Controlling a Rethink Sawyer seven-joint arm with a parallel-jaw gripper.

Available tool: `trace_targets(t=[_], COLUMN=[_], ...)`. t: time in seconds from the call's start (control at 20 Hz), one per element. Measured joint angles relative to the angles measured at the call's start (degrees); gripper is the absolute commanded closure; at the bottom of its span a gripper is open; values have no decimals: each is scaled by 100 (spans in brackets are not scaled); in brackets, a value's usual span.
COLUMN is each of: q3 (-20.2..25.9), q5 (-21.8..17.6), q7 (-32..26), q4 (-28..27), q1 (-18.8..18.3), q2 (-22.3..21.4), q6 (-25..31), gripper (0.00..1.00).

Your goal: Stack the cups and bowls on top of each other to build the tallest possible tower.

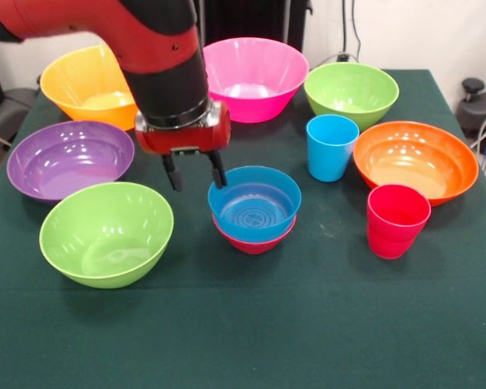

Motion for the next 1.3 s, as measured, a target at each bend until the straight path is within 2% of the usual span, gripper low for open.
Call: trace_targets(t=[0.3, 0.6, 0.8, 0.85, 1.0, 1.05, 1.2, 1.3], q3=[255, 545, 623, 645, 655, 655, 656, 656], q5=[223, 764, 993, 1111, 1214, 1295, 1331, 1337], q7=[0, 0, 0, 0, 0, 0, 0, 0], q4=[151, 255, 360, 485, 646, 837, 1060, 1396], q1=[-109, -236, -262, -266, -265, -261, -252, -229], q2=[-486, -1204, -1659, -1946, -2222, -2476, -2702, -2954], q6=[88, 560, 746, 758, 757, 727, 642, 436], gripper=[0, 0, 0, 0, 0, 0, 0, 0])
